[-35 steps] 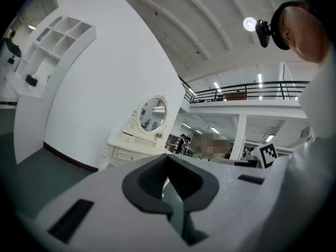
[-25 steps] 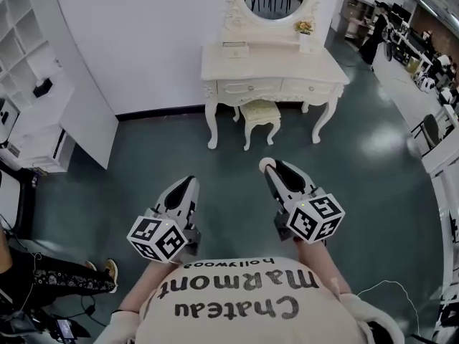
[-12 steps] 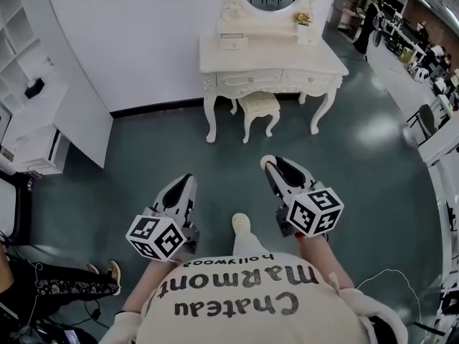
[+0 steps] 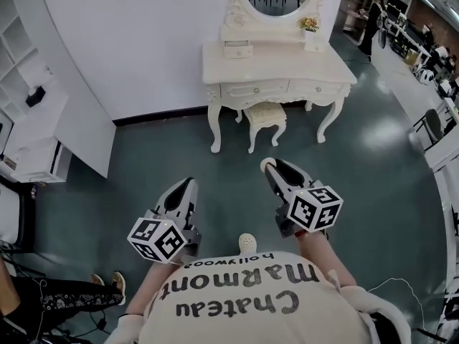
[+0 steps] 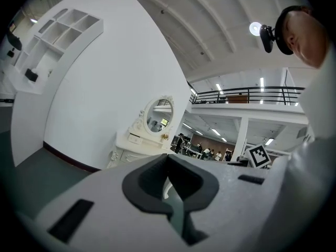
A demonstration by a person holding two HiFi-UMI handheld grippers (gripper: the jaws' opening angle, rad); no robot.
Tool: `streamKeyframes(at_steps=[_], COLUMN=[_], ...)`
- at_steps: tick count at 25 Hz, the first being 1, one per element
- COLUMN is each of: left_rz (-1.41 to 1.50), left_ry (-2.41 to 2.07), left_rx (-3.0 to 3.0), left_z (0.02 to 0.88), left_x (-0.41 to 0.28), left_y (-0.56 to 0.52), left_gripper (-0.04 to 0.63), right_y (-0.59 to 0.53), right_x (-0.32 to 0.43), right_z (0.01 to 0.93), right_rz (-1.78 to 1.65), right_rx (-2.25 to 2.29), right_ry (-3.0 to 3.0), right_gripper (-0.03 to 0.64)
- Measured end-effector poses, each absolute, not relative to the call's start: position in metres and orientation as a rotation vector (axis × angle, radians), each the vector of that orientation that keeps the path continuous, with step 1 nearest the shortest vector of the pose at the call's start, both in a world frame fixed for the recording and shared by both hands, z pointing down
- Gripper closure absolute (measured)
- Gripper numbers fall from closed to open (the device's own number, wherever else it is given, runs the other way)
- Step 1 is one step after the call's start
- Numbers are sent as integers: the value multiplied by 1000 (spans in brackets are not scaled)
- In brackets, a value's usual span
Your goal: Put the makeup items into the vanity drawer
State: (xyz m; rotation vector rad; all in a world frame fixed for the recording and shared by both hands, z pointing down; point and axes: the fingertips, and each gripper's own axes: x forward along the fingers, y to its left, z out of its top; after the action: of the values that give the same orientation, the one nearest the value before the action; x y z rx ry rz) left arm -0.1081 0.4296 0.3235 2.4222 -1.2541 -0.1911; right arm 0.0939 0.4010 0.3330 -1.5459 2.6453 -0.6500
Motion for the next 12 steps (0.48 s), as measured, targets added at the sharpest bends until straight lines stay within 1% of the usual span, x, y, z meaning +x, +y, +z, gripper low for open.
streamKeyframes(at_steps=[5, 12], left_rz=[-205, -243], left_ry=[-1310, -1344], left_rx=[2428, 2424], left_z=[313, 305], left_x=[-103, -91], left_y=[386, 340], left_gripper=[588, 588], right_y=[357, 314], right_x=[100, 101], right_z=[317, 299], right_rz=[-603, -343], right_rx=[-1511, -1486], right_ry=[2690, 2848], right_gripper=[483, 483])
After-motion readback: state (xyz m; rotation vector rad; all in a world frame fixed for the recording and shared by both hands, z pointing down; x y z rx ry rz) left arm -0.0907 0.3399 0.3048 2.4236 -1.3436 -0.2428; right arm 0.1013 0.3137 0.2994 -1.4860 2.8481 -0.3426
